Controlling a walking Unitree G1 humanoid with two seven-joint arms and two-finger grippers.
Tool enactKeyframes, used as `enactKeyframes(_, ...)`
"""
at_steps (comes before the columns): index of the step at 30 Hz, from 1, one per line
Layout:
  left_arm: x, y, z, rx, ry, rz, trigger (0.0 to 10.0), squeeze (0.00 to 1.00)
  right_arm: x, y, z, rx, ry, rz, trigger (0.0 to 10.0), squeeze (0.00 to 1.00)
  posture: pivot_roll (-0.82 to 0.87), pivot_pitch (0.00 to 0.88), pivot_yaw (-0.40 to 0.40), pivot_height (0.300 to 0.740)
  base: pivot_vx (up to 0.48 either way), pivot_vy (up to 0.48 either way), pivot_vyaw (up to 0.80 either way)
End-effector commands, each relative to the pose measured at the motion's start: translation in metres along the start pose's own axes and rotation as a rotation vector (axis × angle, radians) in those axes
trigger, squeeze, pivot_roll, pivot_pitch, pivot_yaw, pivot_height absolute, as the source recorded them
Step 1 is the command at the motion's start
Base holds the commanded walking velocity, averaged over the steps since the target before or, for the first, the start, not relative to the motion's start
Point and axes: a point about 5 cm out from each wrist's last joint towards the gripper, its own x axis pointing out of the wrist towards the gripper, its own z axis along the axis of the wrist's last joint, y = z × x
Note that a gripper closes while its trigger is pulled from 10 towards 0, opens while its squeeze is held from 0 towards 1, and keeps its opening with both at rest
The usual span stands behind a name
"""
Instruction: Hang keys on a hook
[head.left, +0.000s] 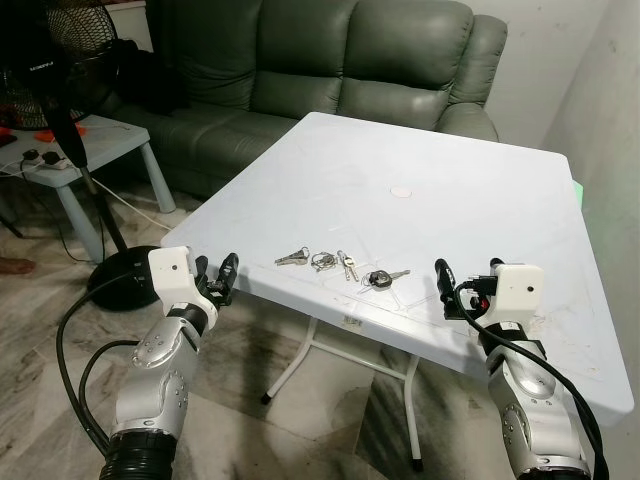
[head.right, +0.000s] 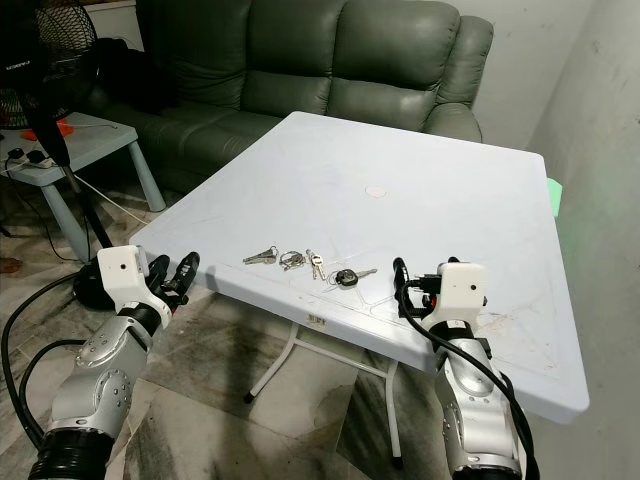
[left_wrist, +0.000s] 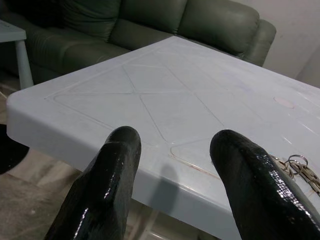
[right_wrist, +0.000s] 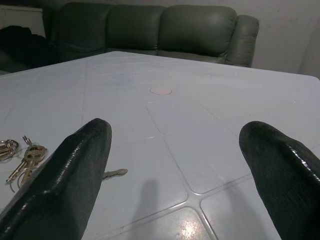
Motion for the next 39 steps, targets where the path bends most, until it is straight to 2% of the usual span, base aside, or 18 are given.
enactKeyframes(1, -0.0004, 0.0021, 0.0034, 0.006, -0.016, -0.001, 10.0, 0.00, 0.0007, 0.0015, 0.0031, -0.003, -0.010, 0.009, 10.0, 0.00, 0.16, 0.000, -0.012, 0.740, 0.000, 0.000, 0.00)
enactKeyframes(39, 0.0027, 0.0046, 0.0049, 0.010, 0.006, 0.002, 10.0, 0.00, 0.0021, 0.0025, 0.0041, -0.015, -0.014, 0.011, 10.0, 0.00, 0.16, 0.000, -0.002, 0.740, 0.000, 0.000, 0.00)
